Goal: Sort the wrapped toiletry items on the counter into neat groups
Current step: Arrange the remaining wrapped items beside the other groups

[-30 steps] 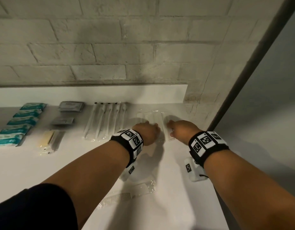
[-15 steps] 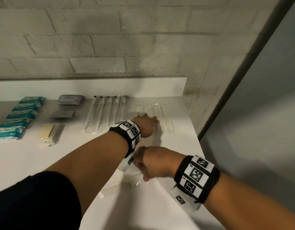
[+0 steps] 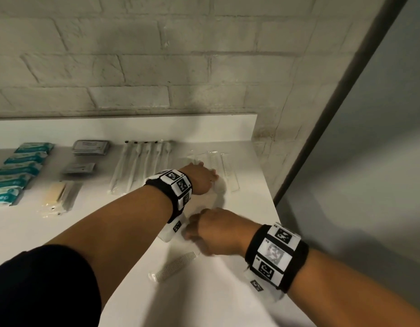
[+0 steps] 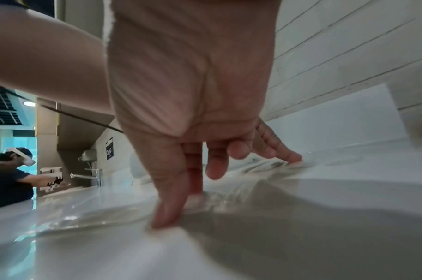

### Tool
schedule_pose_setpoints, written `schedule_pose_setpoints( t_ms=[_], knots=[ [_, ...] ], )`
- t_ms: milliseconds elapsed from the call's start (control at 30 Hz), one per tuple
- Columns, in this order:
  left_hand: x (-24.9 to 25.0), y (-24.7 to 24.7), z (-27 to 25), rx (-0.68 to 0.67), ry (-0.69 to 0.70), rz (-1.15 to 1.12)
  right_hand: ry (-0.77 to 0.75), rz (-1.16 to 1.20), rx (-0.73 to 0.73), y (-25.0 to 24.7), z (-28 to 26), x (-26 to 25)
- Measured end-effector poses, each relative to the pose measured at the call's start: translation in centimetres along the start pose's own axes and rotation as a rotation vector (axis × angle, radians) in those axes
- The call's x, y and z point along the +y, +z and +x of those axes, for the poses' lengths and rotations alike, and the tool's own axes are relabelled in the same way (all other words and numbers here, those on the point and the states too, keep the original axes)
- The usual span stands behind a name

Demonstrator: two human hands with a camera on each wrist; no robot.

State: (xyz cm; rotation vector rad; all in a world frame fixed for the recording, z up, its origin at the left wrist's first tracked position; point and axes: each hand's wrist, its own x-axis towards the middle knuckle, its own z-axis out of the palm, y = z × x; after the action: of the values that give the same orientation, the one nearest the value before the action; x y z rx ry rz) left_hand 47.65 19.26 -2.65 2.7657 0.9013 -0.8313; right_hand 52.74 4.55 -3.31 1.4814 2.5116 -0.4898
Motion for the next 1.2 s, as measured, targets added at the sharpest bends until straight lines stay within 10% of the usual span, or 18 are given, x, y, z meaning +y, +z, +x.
schedule_pose_setpoints(
  t_ms=[300, 500, 800, 1200],
  knots=[
    [-0.9, 0.7, -0.3, 0.035, -0.002, -0.298, 0.559, 0.131, -0.164, -2.8, -4.9, 7.6],
    [-0.5, 1.0, -0.1, 0.143, -0.011, -0.242, 0.953, 0.748, 0.045, -3.1, -3.4, 14.1],
    [2.7, 0.0, 2.5, 0.395, -0.056, -0.190, 0.718, 0.061, 0.043, -3.7, -1.1, 16.1],
    [4.4, -0.1, 4.1, 0.401, -0.075, -0.139, 0.622, 0.154, -0.015, -3.6, -1.1, 18.0]
  ],
)
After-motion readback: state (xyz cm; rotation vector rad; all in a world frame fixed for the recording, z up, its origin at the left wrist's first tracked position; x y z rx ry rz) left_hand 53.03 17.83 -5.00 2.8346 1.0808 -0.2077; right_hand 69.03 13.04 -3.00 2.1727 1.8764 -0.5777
